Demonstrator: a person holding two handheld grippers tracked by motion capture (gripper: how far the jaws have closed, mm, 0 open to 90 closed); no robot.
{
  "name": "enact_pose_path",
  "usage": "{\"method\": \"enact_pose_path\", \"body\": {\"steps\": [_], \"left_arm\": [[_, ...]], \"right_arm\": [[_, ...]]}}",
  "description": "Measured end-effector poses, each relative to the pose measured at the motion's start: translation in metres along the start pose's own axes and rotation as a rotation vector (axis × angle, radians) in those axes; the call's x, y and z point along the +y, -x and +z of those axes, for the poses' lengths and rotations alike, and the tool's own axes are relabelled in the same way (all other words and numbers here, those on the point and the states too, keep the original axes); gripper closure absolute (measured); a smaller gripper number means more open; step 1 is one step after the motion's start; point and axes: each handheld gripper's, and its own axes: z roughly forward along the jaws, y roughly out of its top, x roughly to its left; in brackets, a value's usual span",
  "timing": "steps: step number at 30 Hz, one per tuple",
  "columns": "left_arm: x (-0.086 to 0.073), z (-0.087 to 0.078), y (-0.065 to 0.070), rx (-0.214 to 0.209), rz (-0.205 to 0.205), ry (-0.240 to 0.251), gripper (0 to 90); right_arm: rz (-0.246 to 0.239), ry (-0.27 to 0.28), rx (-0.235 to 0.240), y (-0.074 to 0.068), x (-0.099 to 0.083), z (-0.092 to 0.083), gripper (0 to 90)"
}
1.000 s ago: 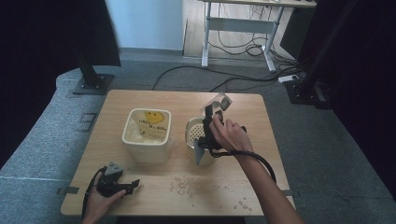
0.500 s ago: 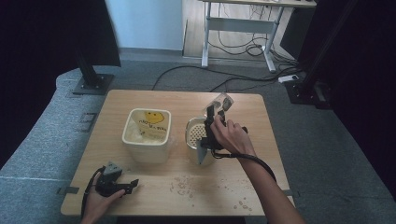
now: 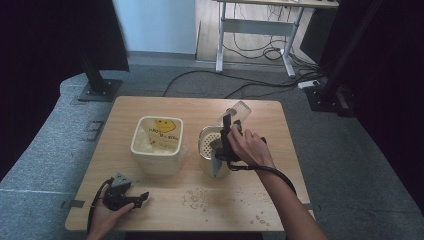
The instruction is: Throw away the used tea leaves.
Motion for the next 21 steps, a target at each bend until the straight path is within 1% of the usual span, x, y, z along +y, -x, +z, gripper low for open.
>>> {"method": "enact_pose_path", "body": {"steps": [1, 2, 3, 4, 5, 7, 8, 9, 10, 13, 14, 15, 16, 17, 18, 19, 20, 21], "left_arm": [[0.0, 0.0, 0.0, 0.001, 0.0, 0.001, 14.9], [0.0, 0.0, 0.0, 0.001, 0.0, 0.002, 14.9], [0.0, 0.0, 0.0, 0.0, -0.001, 0.002, 14.9], [0.0, 0.0, 0.0, 0.001, -0.001, 0.002, 14.9], [0.0, 0.0, 0.0, 0.0, 0.0, 0.0, 14.9], [0.0, 0.0, 0.0, 0.0, 0.001, -0.001, 14.9], [0.0, 0.0, 0.0, 0.0, 0.001, -0.001, 14.9], [0.0, 0.0, 0.0, 0.0, 0.0, 0.0, 14.9], [0.0, 0.0, 0.0, 0.001, -0.001, 0.001, 14.9], [0.0, 0.0, -0.001, 0.001, -0.003, 0.004, 14.9], [0.0, 0.0, -0.001, 0.001, -0.003, 0.005, 14.9], [0.0, -0.001, -0.001, 0.003, -0.001, 0.004, 14.9], [0.0, -0.001, -0.001, 0.003, -0.001, 0.003, 14.9], [0.0, -0.001, -0.001, 0.003, -0.001, 0.003, 14.9], [0.0, -0.001, -0.001, 0.003, 0.0, 0.003, 14.9], [0.0, -0.001, -0.001, 0.004, -0.001, 0.005, 14.9], [0.0, -0.001, -0.001, 0.004, 0.0, 0.004, 14.9], [-0.001, -0.001, -0.001, 0.003, 0.0, 0.004, 14.9]], "right_arm": [[0.0, 0.0, 0.0, 0.0, 0.0, 0.0, 42.5], [0.025, 0.004, 0.009, 0.001, 0.0, -0.001, 42.5], [0.08, 0.005, 0.026, 0.003, -0.002, -0.002, 42.4], [0.08, 0.005, 0.026, 0.003, -0.002, -0.002, 42.4], [0.12, 0.009, 0.044, 0.005, -0.003, -0.002, 42.4], [0.227, 0.023, 0.083, 0.009, -0.005, -0.003, 42.2], [0.32, 0.041, 0.127, 0.012, -0.007, -0.003, 42.2], [0.478, 0.052, 0.182, 0.017, -0.01, -0.005, 42.3], [0.478, 0.052, 0.182, 0.017, -0.01, -0.005, 42.3], [0.721, 0.091, 0.283, 0.025, -0.019, -0.004, 42.2], [0.826, 0.106, 0.33, 0.028, -0.024, -0.004, 42.2], [0.914, 0.115, 0.362, 0.029, -0.028, -0.004, 42.2], [1.061, 0.145, 0.429, 0.031, -0.035, -0.001, 42.2], [1.061, 0.145, 0.429, 0.031, -0.035, -0.001, 42.2], [1.151, 0.163, 0.467, 0.031, -0.039, 0.0, 42.2], [1.353, 0.187, 0.549, 0.031, -0.046, 0.001, 42.3], [1.443, 0.205, 0.58, 0.031, -0.051, 0.003, 42.3], [1.443, 0.205, 0.58, 0.031, -0.051, 0.003, 42.3]]}}
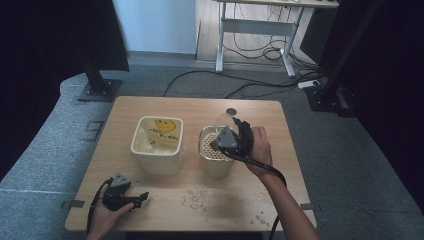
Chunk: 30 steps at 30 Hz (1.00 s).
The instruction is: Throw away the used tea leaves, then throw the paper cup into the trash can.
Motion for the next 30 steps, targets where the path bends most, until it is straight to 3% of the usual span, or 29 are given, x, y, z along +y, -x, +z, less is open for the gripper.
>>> {"method": "enact_pose_path", "body": {"steps": [1, 2, 4, 8, 11, 12, 15, 20, 23, 30], "left_arm": [[0.0, 0.0, 0.0, 0.0, 0.0, 0.0, 14.9], [0.0, 0.0, 0.0, 0.001, 0.0, -0.001, 14.9], [0.0, 0.0, 0.0, 0.001, -0.002, -0.001, 14.9], [-0.001, -0.001, 0.001, 0.0, -0.002, 0.001, 14.9], [-0.001, 0.0, 0.001, -0.001, -0.004, 0.001, 14.9], [0.0, 0.0, 0.0, 0.001, -0.002, 0.001, 14.9], [0.0, 0.001, 0.001, -0.002, -0.004, -0.001, 14.9], [0.0, 0.0, 0.002, -0.007, 0.002, -0.003, 14.9], [0.0, -0.001, 0.001, -0.006, -0.002, 0.003, 14.9], [-0.001, -0.002, 0.002, -0.014, -0.001, 0.005, 14.9]], "right_arm": [[0.159, 0.035, 0.056, 0.007, -0.002, -0.002, 42.3], [0.159, 0.035, 0.056, 0.007, -0.002, -0.002, 42.3], [0.295, 0.063, 0.113, 0.014, -0.005, -0.002, 42.3], [0.399, 0.09, 0.155, 0.02, -0.005, -0.004, 42.1], [0.488, 0.143, 0.207, 0.025, 0.003, -0.007, 41.7], [0.488, 0.143, 0.207, 0.025, 0.003, -0.007, 41.7], [0.535, 0.186, 0.266, 0.023, 0.019, -0.007, 41.3], [0.562, 0.212, 0.314, 0.017, 0.037, -0.002, 40.9], [0.575, 0.237, 0.375, 0.005, 0.059, 0.007, 40.2], [0.588, 0.233, 0.473, -0.022, 0.094, 0.032, 39.3]]}}
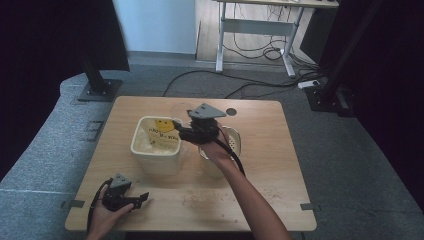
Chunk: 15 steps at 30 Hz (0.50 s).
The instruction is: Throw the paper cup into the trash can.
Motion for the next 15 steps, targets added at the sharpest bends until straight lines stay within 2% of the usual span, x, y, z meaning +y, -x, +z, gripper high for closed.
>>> {"method": "enact_pose_path", "body": {"steps": [2, 4, 6, 7, 10, 15], "left_arm": [[0.0, -0.001, -0.001, -0.002, -0.004, 0.0, 14.9], [-0.001, -0.002, -0.001, -0.004, -0.006, 0.002, 15.0], [-0.002, -0.003, -0.002, -0.002, -0.006, 0.004, 15.0], [-0.002, -0.003, -0.002, -0.003, -0.007, 0.003, 15.0], [-0.003, -0.004, -0.005, -0.001, -0.013, 0.007, 15.0], [-0.003, -0.004, -0.007, 0.004, -0.019, 0.004, 15.0]], "right_arm": [[0.001, -0.015, 0.017, -0.008, 0.002, 0.017, 36.3], [-0.004, -0.048, 0.006, -0.014, 0.003, 0.035, 27.1], [0.027, -0.095, 0.015, -0.016, 0.003, 0.052, 15.2], [0.041, -0.13, 0.031, -0.018, 0.002, 0.063, 13.3], [0.029, -0.128, 0.028, -0.02, 0.001, 0.064, 12.9], [0.045, -0.093, 0.018, -0.011, -0.002, 0.042, 12.9]]}}
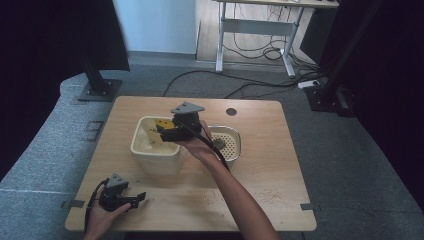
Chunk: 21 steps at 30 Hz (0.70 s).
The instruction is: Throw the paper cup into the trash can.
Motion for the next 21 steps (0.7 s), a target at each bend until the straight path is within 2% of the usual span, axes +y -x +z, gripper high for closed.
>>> {"method": "enact_pose_path", "body": {"steps": [5, 10, 11, 12, 13, 17, 21], "left_arm": [[0.001, 0.001, 0.002, 0.002, 0.002, -0.003, 15.0], [0.004, 0.004, 0.005, 0.005, 0.008, -0.002, 15.1], [0.005, 0.005, 0.006, 0.006, 0.006, -0.004, 15.3], [0.005, 0.006, 0.006, 0.004, 0.006, -0.007, 15.2], [0.005, 0.006, 0.007, 0.002, 0.002, -0.005, 15.2], [0.005, 0.006, 0.007, 0.007, -0.006, -0.001, 15.3], [0.006, 0.009, 0.007, 0.017, -0.007, -0.01, 15.3]], "right_arm": [[-0.017, 0.033, -0.023, 0.016, -0.012, -0.042, 15.6], [-0.046, 0.066, -0.055, 0.038, -0.04, -0.089, 22.1], [-0.042, 0.07, -0.065, 0.042, -0.047, -0.098, 22.7], [-0.036, 0.082, -0.072, 0.051, -0.061, -0.115, 24.4], [-0.036, 0.082, -0.072, 0.051, -0.061, -0.115, 24.4], [-0.008, 0.105, -0.112, 0.065, -0.096, -0.145, 25.7], [0.015, 0.139, -0.149, 0.069, -0.131, -0.172, 26.1]]}}
